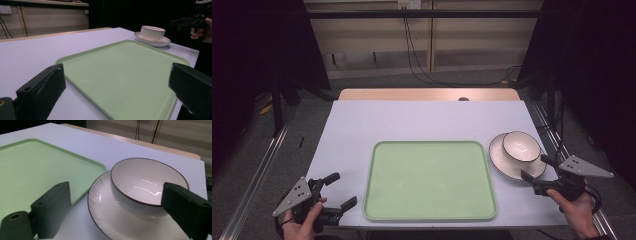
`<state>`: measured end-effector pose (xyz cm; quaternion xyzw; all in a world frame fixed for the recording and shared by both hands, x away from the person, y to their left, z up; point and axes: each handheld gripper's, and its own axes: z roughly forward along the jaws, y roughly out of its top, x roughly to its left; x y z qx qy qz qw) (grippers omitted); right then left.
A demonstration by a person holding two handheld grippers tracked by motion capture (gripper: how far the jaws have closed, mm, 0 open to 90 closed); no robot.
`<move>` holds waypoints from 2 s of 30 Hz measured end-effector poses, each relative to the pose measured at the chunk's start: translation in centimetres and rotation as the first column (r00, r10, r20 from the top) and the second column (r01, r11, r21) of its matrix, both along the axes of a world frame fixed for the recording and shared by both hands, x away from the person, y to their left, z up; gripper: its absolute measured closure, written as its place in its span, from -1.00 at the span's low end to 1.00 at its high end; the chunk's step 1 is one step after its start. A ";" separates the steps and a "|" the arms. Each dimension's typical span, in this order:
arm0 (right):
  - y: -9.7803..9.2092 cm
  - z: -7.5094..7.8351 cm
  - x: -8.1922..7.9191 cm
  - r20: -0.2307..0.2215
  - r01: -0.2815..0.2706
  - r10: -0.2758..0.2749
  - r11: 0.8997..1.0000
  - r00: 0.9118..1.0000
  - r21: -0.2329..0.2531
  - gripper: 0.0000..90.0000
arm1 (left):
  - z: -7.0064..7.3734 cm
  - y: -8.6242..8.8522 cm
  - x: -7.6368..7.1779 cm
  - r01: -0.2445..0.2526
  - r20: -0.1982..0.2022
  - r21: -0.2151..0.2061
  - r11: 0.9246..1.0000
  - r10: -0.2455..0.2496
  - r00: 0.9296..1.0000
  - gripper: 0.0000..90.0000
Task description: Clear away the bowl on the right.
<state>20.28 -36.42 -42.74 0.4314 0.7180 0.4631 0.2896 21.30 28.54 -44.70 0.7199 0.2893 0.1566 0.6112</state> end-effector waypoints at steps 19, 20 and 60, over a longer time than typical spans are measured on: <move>-2.8 1.7 4.1 -0.094 0.014 -0.017 0.999 0.995 -0.033 -0.63 | 0.0 0.2 0.1 0.001 0.003 -0.010 1.000 -0.001 1.000 -0.99; -2.9 1.8 4.5 -0.105 0.015 -0.019 0.999 0.994 -0.032 -0.62 | 0.1 0.1 0.0 -0.016 0.002 -0.003 1.000 0.017 1.000 -0.99; -5.4 -1.3 11.8 -0.367 0.030 -0.058 0.996 0.928 -0.081 0.09 | -0.1 0.1 0.1 -0.008 -0.006 0.031 0.999 0.008 1.000 -0.99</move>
